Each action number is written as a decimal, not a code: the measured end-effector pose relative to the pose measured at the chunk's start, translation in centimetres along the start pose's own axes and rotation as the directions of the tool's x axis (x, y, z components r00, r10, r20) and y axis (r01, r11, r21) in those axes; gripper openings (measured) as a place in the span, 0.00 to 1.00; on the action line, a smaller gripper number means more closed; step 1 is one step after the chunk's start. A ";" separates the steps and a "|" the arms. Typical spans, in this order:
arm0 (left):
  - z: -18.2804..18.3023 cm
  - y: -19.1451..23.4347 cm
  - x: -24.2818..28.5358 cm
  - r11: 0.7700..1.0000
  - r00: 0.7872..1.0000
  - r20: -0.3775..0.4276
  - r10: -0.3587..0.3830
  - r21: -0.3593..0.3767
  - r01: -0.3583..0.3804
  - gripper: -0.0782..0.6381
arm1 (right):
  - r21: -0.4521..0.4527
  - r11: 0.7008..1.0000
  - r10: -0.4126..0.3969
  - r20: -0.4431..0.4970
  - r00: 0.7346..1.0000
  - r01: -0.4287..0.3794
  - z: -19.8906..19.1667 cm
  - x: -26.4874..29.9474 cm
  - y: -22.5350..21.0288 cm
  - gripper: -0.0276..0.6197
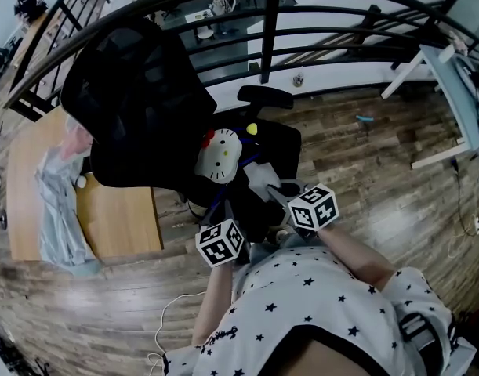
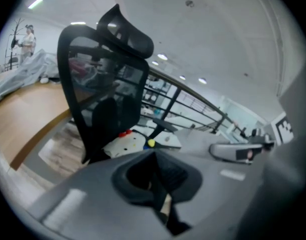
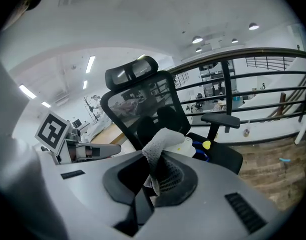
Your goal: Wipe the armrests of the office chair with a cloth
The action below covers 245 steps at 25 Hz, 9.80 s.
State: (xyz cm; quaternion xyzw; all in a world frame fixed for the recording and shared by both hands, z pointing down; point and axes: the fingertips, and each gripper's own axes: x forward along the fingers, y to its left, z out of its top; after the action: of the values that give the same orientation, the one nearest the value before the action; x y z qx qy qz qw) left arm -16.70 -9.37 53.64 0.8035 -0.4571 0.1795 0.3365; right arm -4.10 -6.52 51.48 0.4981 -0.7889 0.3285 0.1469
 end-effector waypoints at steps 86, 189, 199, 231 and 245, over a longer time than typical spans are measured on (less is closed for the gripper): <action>4.4 -9.5 21.7 0.847 0.911 -0.102 0.400 -0.339 -0.410 0.12 | -0.133 0.975 0.135 -0.277 0.951 -0.177 15.7 29.0 -30.7 0.09; 0.1 -20.1 19.3 0.903 0.935 -0.070 0.346 -0.245 -0.353 0.12 | -0.291 0.956 -0.157 -0.390 0.907 0.040 5.7 14.3 -43.4 0.09; 0.0 -21.5 18.2 0.903 0.933 -0.045 0.358 -0.239 -0.358 0.12 | -0.255 0.967 -0.098 -0.335 0.937 0.010 6.2 11.4 -41.8 0.09; -6.5 -26.1 5.1 0.725 0.770 0.147 0.620 -0.483 -0.492 0.12 | -0.404 0.717 0.487 -0.292 0.823 -0.568 3.3 -9.3 -20.3 0.09; -13.1 -29.8 -0.3 0.623 0.681 0.144 0.718 -0.570 -0.535 0.12 | -0.412 0.597 0.618 -0.312 0.722 -0.689 0.2 -16.0 -16.3 0.09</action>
State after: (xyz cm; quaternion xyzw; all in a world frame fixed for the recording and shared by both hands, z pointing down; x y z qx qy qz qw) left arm 8.83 10.62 51.48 0.4953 -0.7947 0.0170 0.3505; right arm 17.66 -0.31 48.43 0.0939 -0.9606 0.1760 0.1934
